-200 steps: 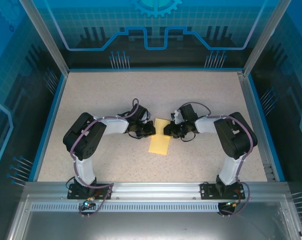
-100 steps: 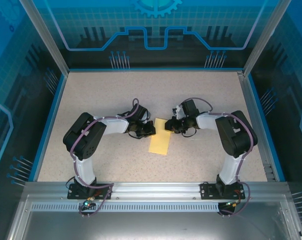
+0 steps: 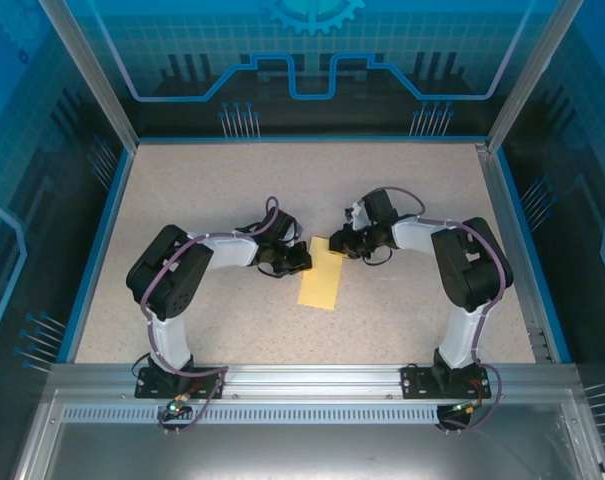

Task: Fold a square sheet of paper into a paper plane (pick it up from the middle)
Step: Fold the square sheet of paper in half at the center of the table.

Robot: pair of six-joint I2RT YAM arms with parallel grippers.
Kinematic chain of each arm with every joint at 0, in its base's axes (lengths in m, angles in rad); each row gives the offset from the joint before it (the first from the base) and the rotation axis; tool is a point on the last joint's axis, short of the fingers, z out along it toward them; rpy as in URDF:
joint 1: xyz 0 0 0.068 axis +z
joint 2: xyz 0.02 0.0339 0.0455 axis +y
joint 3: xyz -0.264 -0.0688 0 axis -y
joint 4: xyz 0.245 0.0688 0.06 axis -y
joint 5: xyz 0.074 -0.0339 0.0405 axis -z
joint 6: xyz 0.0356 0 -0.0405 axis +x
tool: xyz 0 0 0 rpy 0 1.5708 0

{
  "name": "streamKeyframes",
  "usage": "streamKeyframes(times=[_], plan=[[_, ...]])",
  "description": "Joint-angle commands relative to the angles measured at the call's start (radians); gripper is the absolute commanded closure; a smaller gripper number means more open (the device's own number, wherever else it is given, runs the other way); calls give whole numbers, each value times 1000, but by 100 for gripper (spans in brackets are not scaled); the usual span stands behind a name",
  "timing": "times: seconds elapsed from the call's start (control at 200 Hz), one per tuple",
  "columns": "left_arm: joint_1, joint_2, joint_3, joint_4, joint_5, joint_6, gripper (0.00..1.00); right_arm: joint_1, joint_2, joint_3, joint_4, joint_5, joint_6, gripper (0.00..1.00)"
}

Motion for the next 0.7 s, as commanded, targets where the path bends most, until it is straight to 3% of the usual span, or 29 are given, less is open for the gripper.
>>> streamKeyframes(times=[0.0, 0.245, 0.695], plan=[[-9, 47, -9, -103, -45, 28, 100, -23, 43, 31, -33, -1, -13, 80], [-9, 47, -11, -103, -45, 28, 100, -29, 115, 4, -5, 23, -8, 80], [-9, 49, -11, -108, -45, 33, 100, -69, 88, 75, -35, -42, -22, 79]])
